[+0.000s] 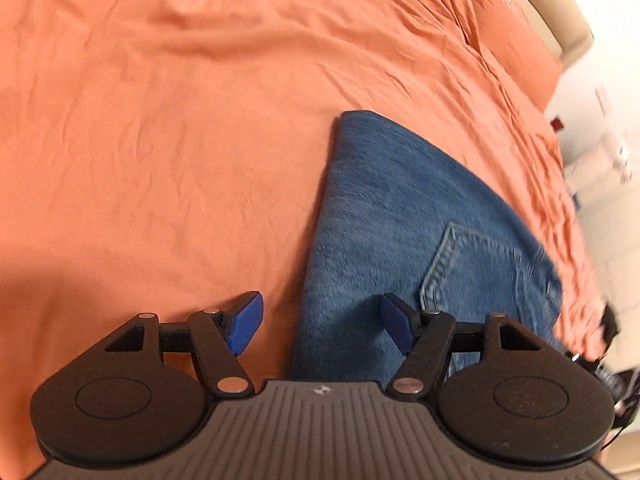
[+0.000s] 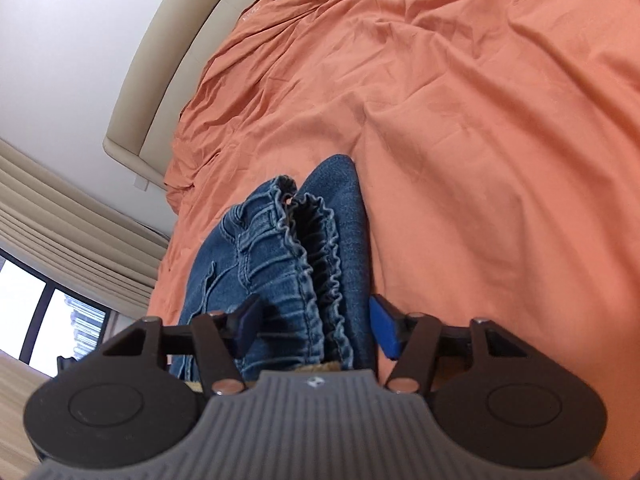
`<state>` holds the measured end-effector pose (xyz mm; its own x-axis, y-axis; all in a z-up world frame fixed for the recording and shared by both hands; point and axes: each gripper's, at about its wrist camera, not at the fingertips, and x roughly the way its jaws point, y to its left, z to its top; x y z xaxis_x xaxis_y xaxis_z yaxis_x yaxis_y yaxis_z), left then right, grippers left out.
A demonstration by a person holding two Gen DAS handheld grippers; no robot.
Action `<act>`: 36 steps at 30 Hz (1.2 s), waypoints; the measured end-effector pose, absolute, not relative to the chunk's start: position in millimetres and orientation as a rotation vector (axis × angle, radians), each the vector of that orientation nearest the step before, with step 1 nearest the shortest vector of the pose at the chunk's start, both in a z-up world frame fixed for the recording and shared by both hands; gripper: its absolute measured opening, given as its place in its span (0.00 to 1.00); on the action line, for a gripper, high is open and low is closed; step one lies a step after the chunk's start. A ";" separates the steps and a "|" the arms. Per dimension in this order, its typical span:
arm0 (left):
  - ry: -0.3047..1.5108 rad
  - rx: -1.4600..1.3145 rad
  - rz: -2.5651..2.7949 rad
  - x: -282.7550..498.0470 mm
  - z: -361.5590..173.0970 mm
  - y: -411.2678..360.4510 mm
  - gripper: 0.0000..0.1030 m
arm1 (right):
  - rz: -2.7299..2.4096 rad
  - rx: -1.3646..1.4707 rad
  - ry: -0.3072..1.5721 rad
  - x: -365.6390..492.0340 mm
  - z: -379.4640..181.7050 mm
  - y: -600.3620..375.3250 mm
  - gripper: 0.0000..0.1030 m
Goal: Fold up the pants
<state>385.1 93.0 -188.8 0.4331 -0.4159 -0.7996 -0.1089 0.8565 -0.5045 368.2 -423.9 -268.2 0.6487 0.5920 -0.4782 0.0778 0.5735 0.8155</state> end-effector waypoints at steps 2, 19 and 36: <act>1.119 -0.556 -0.204 387.5 -191.8 94.6 0.67 | 0.362 0.944 0.820 367.3 -269.2 -423.5 0.36; 1.004 -0.428 -0.218 382.4 -122.2 100.4 0.06 | 0.364 0.607 0.744 360.8 -130.8 -348.3 0.12; 0.876 -0.403 -0.005 368.9 -94.4 273.2 0.06 | 0.511 0.575 0.781 425.4 -133.9 -144.0 0.11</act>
<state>368.9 273.2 -94.4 0.6448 -0.1676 -0.7457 -0.1588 0.9250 -0.3452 425.4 -144.0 -133.9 0.6062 0.6175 -0.5012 -0.2114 0.7326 0.6470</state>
